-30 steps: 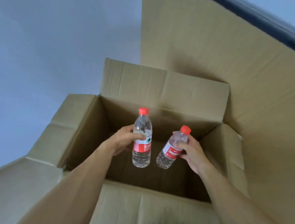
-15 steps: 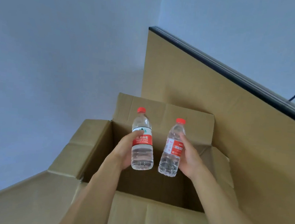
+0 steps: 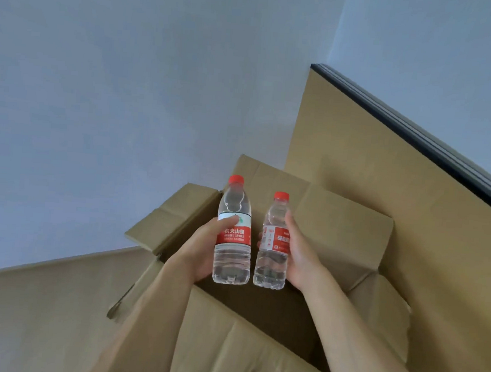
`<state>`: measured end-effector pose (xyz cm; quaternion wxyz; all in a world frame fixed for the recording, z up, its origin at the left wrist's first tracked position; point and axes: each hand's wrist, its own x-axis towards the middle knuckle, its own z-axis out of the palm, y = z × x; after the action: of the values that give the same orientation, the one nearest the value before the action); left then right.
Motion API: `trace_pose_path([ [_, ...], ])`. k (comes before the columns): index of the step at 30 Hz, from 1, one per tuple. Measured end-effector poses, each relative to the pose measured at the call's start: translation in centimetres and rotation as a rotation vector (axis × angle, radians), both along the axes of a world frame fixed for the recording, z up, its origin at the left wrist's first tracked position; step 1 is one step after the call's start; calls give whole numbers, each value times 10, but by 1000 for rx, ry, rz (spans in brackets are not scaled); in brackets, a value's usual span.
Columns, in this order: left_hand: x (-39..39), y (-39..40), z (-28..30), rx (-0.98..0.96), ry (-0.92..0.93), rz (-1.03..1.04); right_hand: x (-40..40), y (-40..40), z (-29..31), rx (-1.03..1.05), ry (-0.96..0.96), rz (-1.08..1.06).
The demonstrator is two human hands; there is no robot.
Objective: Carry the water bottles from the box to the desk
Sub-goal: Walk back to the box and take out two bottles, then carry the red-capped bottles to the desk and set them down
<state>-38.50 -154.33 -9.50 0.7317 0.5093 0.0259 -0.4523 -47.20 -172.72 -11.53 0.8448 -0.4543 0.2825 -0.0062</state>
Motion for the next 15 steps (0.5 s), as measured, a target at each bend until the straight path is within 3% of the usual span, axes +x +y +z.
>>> trace_pose_path([
  [8, -33, 78, 14, 105, -131, 261, 25, 72, 18, 42, -28, 348],
  [15, -65, 175, 18, 155, -237, 523, 33, 166, 37, -45, -88, 647],
])
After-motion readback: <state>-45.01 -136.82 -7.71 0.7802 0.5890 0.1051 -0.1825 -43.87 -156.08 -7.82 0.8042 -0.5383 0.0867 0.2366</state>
